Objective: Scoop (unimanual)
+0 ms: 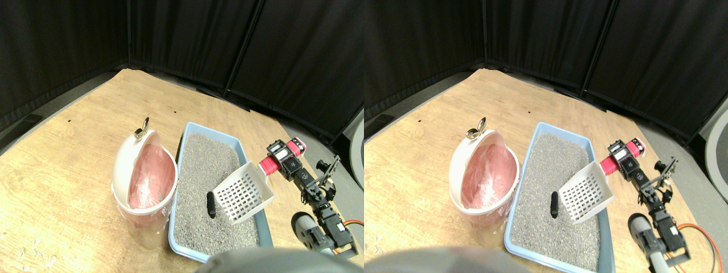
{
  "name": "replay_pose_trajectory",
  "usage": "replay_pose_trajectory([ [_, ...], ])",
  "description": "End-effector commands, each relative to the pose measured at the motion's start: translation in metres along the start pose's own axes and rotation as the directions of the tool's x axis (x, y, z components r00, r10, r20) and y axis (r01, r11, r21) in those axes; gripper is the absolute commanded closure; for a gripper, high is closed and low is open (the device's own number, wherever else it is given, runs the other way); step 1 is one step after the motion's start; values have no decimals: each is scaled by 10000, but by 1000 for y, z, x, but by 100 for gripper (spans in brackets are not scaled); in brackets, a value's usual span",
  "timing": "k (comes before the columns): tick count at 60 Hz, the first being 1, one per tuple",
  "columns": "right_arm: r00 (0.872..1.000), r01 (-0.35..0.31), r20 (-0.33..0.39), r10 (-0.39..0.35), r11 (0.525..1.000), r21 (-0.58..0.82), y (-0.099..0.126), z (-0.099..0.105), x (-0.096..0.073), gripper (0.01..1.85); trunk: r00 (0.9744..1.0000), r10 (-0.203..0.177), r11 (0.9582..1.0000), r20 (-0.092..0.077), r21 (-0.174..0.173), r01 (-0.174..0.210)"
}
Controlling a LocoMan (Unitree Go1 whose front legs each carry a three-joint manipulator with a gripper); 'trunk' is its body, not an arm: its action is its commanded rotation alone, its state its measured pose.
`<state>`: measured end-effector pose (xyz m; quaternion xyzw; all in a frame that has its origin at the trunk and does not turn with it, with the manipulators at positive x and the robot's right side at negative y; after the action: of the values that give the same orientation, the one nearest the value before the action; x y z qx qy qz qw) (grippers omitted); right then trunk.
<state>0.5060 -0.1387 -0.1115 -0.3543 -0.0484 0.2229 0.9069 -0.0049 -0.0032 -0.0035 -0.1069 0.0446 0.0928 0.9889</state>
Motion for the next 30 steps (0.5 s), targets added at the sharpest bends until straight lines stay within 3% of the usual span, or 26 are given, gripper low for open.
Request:
replay_pose_trajectory([
  [1,9973,-734,39,737,9963,-457,14,1,0,180,9990,341,9991,-300,-247,-349],
  [12,9929,-970,-667,988,9948,298,36,4,9,180,9975,636,9969,-301,-439,-649],
  [30,9878,-1148,-888,1281,9831,1423,61,4,19,171,9942,1030,9918,-313,-724,-1051],
])
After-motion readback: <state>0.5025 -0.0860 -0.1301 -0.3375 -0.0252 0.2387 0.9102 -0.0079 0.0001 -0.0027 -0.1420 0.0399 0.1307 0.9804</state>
